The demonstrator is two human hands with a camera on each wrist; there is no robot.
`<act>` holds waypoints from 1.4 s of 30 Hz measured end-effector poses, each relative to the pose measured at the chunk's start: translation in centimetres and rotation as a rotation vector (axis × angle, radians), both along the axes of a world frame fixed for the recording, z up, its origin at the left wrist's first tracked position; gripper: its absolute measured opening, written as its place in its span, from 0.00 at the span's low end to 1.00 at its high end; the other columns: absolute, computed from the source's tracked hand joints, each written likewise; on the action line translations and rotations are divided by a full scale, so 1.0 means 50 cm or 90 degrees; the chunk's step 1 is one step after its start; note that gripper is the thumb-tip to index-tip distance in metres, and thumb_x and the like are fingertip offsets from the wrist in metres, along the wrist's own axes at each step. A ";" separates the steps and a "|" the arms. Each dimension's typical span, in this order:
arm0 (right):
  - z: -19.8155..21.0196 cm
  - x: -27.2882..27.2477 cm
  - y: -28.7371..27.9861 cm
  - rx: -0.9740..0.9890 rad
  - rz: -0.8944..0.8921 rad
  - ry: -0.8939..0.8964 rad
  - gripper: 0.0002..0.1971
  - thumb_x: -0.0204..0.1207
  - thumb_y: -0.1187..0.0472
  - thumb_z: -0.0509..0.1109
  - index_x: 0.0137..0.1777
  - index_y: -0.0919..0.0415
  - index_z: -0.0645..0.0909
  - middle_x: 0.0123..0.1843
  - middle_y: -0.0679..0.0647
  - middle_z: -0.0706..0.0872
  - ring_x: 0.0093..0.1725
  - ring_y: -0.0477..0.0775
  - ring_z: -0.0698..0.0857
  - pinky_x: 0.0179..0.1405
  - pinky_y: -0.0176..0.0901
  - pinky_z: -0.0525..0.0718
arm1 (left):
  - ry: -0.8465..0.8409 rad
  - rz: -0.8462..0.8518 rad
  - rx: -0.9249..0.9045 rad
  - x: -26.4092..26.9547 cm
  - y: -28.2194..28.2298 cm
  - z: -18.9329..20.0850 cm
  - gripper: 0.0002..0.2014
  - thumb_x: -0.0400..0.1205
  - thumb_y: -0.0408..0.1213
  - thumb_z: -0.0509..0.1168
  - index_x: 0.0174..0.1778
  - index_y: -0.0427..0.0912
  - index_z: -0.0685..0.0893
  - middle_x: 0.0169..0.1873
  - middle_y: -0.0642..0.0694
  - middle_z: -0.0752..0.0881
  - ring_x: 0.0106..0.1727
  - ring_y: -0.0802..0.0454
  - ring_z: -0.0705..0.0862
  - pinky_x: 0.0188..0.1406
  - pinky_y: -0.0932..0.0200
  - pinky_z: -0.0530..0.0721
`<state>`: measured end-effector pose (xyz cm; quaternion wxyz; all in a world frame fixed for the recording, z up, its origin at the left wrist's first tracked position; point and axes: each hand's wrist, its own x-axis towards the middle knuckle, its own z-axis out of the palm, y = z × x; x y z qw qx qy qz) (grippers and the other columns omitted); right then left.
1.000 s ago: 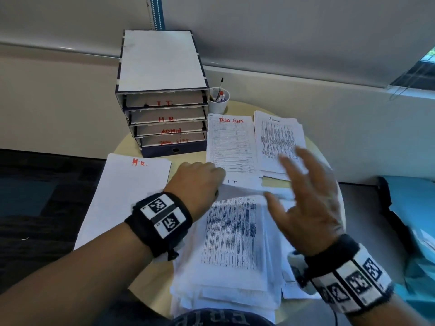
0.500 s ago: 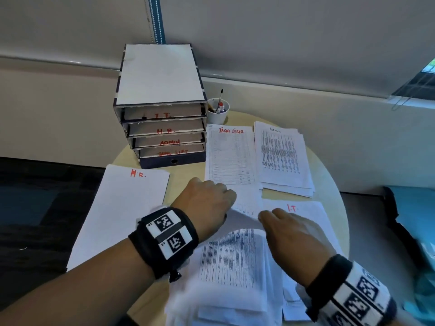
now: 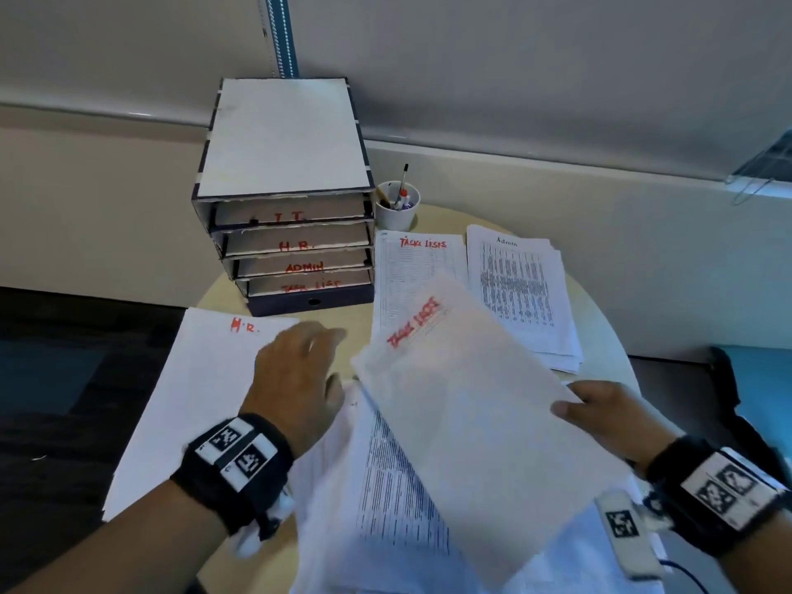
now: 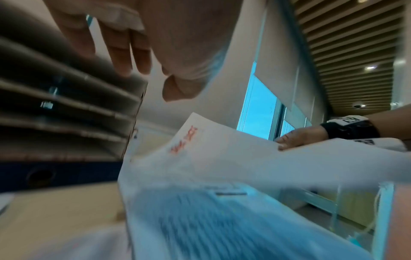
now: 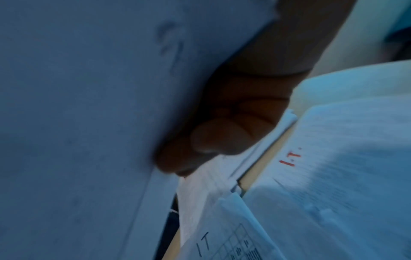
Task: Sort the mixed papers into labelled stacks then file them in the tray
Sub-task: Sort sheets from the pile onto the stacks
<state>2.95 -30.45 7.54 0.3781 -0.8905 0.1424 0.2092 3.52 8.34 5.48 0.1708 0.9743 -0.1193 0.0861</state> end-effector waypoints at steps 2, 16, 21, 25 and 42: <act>-0.036 0.017 0.000 0.100 -0.105 -0.003 0.06 0.80 0.63 0.72 0.44 0.61 0.90 0.38 0.64 0.92 0.32 0.59 0.89 0.37 0.54 0.89 | 0.202 -0.057 0.054 -0.022 -0.005 -0.047 0.29 0.77 0.46 0.67 0.76 0.51 0.71 0.69 0.45 0.76 0.68 0.43 0.78 0.64 0.46 0.78; -0.189 0.312 0.111 0.100 -0.204 -0.018 0.31 0.84 0.48 0.67 0.82 0.63 0.68 0.68 0.59 0.82 0.64 0.57 0.81 0.62 0.42 0.74 | 0.479 -0.257 0.260 -0.077 0.029 -0.309 0.50 0.80 0.56 0.61 0.62 0.78 0.16 0.87 0.46 0.40 0.87 0.42 0.44 0.76 0.37 0.67; -0.240 0.344 0.130 0.093 -0.173 0.063 0.28 0.80 0.42 0.70 0.69 0.65 0.78 0.66 0.66 0.82 0.54 0.69 0.87 0.61 0.63 0.86 | 0.478 -0.214 0.213 -0.091 0.019 -0.297 0.49 0.76 0.60 0.66 0.83 0.68 0.37 0.87 0.47 0.41 0.87 0.44 0.42 0.81 0.40 0.57; -0.256 0.330 0.146 -0.026 -0.205 -0.013 0.31 0.79 0.51 0.72 0.80 0.57 0.71 0.78 0.57 0.78 0.69 0.61 0.82 0.70 0.49 0.80 | 0.471 -0.189 0.231 -0.108 0.006 -0.266 0.47 0.76 0.59 0.67 0.85 0.61 0.44 0.86 0.48 0.39 0.86 0.45 0.41 0.84 0.42 0.52; -0.265 -0.100 0.221 -0.133 0.018 0.066 0.41 0.76 0.49 0.75 0.85 0.55 0.59 0.78 0.57 0.71 0.73 0.58 0.77 0.73 0.48 0.75 | 0.505 0.233 -0.236 -0.048 -0.087 -0.248 0.41 0.72 0.54 0.76 0.76 0.43 0.66 0.61 0.42 0.80 0.54 0.43 0.81 0.52 0.55 0.80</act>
